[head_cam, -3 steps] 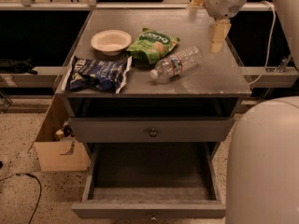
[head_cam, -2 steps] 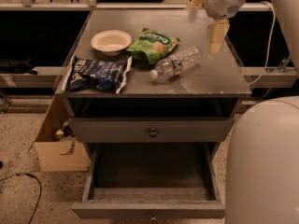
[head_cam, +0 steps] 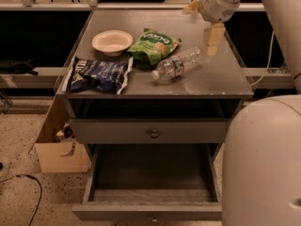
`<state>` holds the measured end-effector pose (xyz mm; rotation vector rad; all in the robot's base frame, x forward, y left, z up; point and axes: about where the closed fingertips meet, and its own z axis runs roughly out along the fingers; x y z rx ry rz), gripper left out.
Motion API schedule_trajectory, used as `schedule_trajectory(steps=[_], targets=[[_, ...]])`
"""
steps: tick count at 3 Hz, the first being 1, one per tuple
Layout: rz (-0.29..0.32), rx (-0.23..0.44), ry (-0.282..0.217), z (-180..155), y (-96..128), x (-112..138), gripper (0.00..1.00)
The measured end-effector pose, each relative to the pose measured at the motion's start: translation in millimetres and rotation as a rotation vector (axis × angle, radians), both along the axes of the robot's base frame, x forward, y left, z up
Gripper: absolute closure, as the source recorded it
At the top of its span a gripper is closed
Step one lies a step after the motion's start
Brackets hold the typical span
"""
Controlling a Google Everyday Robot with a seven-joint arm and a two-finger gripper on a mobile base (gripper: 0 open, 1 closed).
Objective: Place water bottle into middle drawer
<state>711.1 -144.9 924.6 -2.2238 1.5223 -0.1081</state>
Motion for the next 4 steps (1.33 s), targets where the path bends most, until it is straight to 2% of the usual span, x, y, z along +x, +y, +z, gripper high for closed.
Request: schedule_trajectory(steps=[1, 3, 4], targets=[[0.001, -0.001, 0.002, -1.0, 0.4, 0.2, 0.0], [-0.006, -0.03, 0.103, -44.0, 10.9, 5.0, 0.0], [-0.008, -0.036, 0.133, -58.3, 15.5, 8.4, 0.0]])
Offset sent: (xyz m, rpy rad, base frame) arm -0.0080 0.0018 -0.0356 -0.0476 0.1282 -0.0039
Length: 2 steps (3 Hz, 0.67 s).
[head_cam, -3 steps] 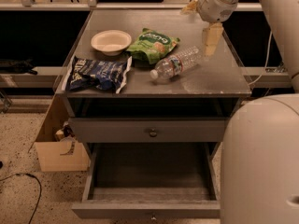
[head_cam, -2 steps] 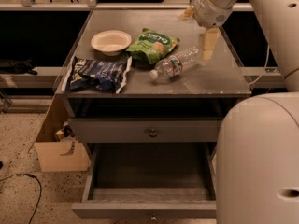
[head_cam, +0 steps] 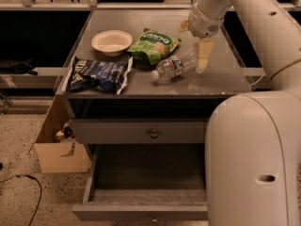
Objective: Place water bottle into middle drawer
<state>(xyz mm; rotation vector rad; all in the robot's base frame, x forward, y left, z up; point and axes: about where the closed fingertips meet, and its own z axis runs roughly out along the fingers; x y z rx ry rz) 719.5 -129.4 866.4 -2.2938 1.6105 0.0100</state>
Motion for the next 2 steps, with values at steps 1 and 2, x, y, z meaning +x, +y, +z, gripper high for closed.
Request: schedule_trajectory(steps=[1, 2], targets=[[0.017, -0.002, 0.045, -20.8, 14.7, 3.1, 0.0], [0.021, -0.002, 0.054, -25.8, 18.2, 4.1, 0.11]])
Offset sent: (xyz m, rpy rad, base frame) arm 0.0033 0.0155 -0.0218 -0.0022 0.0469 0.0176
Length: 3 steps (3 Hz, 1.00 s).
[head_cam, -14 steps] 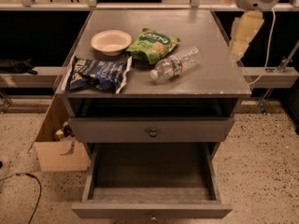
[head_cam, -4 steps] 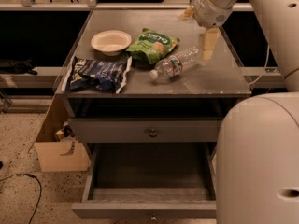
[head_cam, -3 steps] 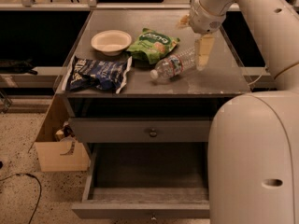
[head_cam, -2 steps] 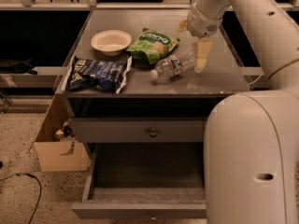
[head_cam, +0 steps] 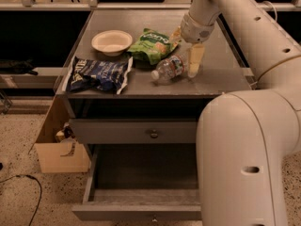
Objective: Place water bottle into middle drawer
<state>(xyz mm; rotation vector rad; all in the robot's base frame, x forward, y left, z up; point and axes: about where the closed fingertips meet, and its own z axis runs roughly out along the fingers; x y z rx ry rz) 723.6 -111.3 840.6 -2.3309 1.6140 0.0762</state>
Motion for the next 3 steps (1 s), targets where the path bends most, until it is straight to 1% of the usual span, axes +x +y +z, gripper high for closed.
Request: schedule_trajectory(steps=[2, 3], targets=[[0.0, 0.0, 0.0, 0.0, 0.0, 0.0, 0.59], [0.0, 0.0, 0.0, 0.0, 0.0, 0.0, 0.81]])
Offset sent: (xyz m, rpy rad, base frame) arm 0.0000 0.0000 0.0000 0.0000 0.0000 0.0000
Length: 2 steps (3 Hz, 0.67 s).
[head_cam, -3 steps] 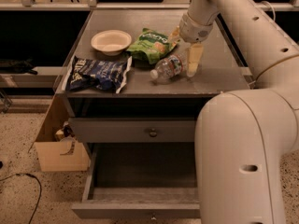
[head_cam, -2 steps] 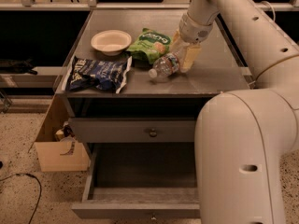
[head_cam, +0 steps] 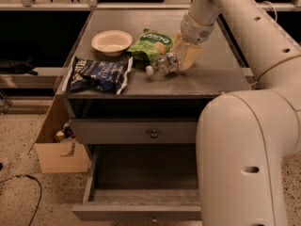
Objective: Place water bottle into middle drawer
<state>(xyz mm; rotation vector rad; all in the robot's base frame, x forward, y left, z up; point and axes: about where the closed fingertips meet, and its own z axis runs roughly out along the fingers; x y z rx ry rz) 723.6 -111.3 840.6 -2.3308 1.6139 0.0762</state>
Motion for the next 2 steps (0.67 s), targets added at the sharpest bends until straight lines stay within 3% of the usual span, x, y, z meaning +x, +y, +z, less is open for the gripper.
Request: schedule_trajectory(steps=[1, 2], targets=[[-0.019, 0.006, -0.015, 1.4, -0.6, 4.5, 1.0], [-0.046, -0.001, -0.025, 10.2, -13.4, -1.0, 1.0]])
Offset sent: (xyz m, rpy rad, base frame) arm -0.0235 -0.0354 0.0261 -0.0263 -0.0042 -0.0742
